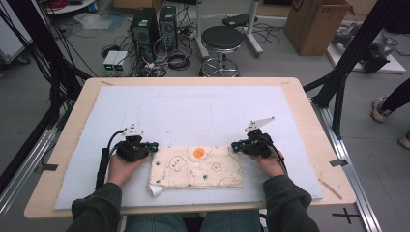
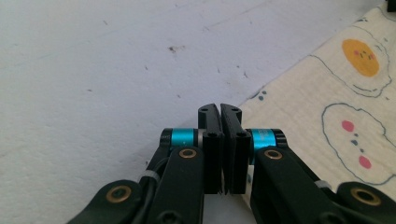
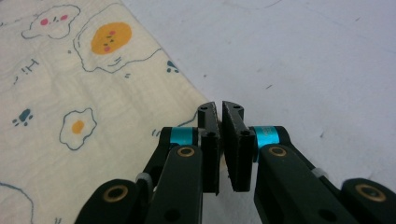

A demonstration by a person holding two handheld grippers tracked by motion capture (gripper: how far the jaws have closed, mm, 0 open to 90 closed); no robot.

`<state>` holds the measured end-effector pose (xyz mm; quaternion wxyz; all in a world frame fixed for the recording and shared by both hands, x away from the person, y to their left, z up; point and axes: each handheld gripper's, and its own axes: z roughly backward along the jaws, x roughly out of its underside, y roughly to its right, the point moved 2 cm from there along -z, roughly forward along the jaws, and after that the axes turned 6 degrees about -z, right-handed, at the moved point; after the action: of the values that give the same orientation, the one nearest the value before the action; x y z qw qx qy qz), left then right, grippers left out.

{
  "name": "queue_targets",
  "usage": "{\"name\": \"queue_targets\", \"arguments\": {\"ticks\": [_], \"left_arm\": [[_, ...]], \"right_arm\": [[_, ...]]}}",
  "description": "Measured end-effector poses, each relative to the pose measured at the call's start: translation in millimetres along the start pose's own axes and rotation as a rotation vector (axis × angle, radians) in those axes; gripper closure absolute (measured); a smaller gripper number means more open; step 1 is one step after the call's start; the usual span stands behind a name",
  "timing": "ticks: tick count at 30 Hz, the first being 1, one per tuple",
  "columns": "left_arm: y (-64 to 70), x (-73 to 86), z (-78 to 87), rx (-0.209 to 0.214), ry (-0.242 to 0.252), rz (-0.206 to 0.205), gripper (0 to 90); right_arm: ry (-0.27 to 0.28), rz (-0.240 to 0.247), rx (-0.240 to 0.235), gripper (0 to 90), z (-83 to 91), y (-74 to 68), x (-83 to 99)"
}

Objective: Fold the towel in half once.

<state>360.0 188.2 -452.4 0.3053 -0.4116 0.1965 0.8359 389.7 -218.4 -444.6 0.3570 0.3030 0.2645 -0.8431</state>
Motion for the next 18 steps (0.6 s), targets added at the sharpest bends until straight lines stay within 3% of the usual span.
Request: {"name": "queue_targets", "arguments": {"ticks": [8, 10, 18], "left_arm": [[-1.2, 2.3, -5.2, -0.019, -0.013, -0.002, 86.8], [-1.6, 2.0, -3.1, -0.009, -0.007, -0.008, 84.1], [0.2, -1.4, 8.6, 0.026, 0.044, -0.02, 71.2]], "right_arm": [[-0.023, 0.005, 0.033, 85.5, -8.3, 3.9, 1.4], [-0.018, -0.002, 0.027, 79.2, -7.4, 4.4, 1.8], [0.059, -0.017, -0.005, 66.7, 5.4, -0.8, -0.3]]}}
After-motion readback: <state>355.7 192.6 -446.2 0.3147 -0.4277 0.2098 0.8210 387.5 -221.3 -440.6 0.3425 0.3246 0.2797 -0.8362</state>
